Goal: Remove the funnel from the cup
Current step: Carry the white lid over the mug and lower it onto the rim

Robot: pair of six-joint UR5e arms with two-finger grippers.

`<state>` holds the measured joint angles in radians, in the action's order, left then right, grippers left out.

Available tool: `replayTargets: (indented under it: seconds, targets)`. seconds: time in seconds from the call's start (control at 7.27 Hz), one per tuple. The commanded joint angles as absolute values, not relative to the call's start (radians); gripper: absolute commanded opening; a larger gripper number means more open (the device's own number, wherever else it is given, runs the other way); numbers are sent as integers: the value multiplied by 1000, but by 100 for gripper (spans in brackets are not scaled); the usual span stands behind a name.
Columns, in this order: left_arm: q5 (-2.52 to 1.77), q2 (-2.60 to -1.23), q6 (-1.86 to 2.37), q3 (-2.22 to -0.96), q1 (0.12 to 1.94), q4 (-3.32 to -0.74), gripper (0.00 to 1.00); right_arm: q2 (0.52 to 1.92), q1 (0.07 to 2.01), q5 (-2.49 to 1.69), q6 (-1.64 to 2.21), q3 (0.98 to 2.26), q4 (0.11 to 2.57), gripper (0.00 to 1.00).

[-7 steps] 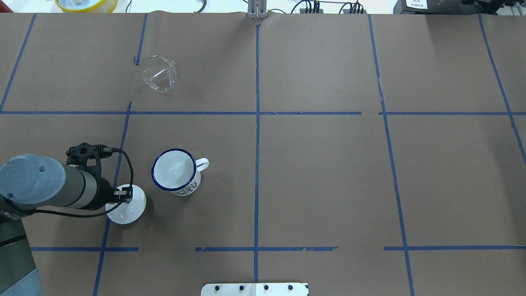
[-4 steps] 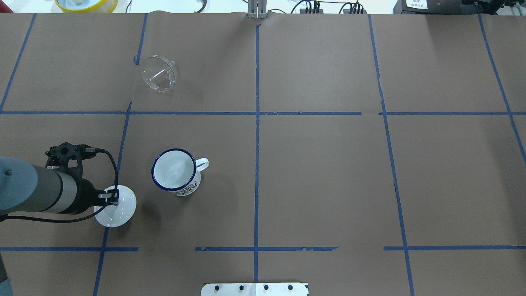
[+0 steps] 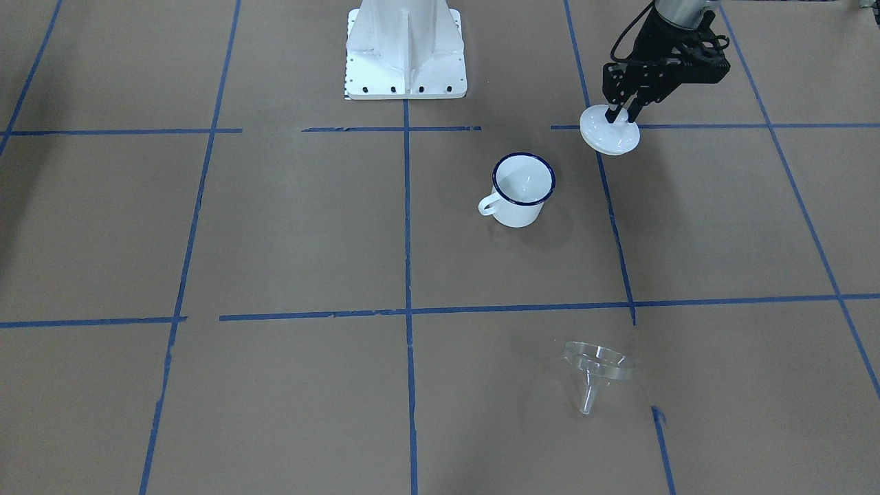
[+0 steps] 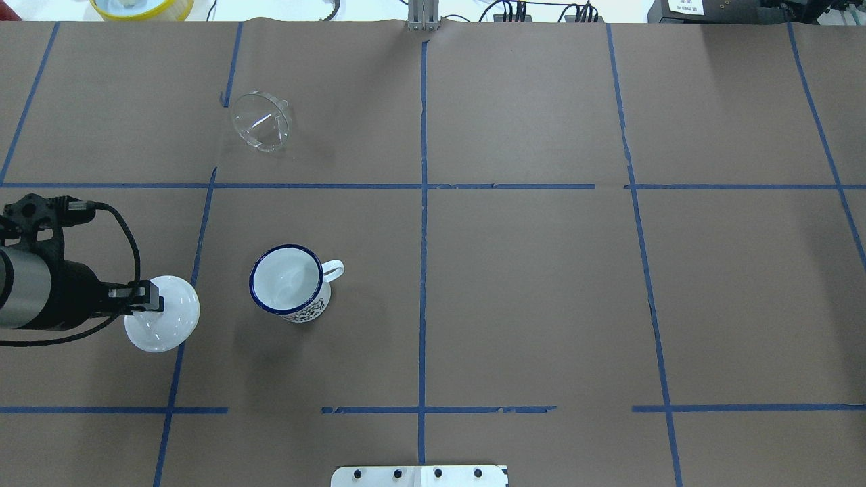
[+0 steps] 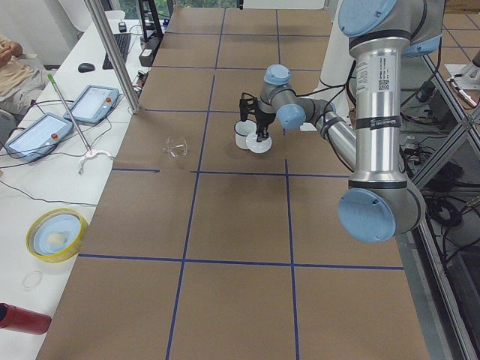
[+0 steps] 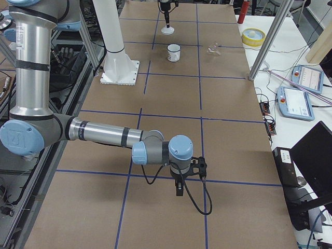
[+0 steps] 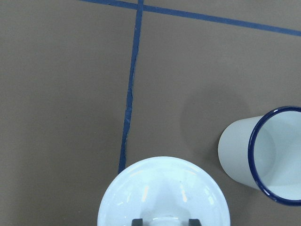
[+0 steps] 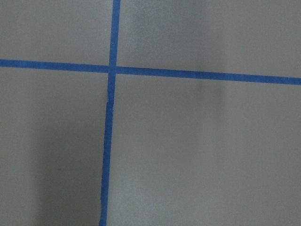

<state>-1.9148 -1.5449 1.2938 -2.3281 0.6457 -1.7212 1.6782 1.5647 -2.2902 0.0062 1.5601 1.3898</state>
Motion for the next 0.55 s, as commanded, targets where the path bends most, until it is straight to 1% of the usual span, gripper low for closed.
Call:
replayTargets:
  seconds: [0.0,0.14,0.28,0.41]
  targets:
    - [-1925,-1845,1295,-2281,661,-1421,0,1678,1565,-2290,6,1560,1390,100]
    - [-1927,-1996,1295,-2202,657,-1311,0,1678,1565,-2290,6,1560,1390,100]
    - [-1928,-2053,1295,-2137,654,-1302,0,1678,1565,-2290,6,1560,1390,100]
    - [-1931,-2080,1296,-2087,652,-1307,0,1678,1565,-2290,6,1560,1390,100]
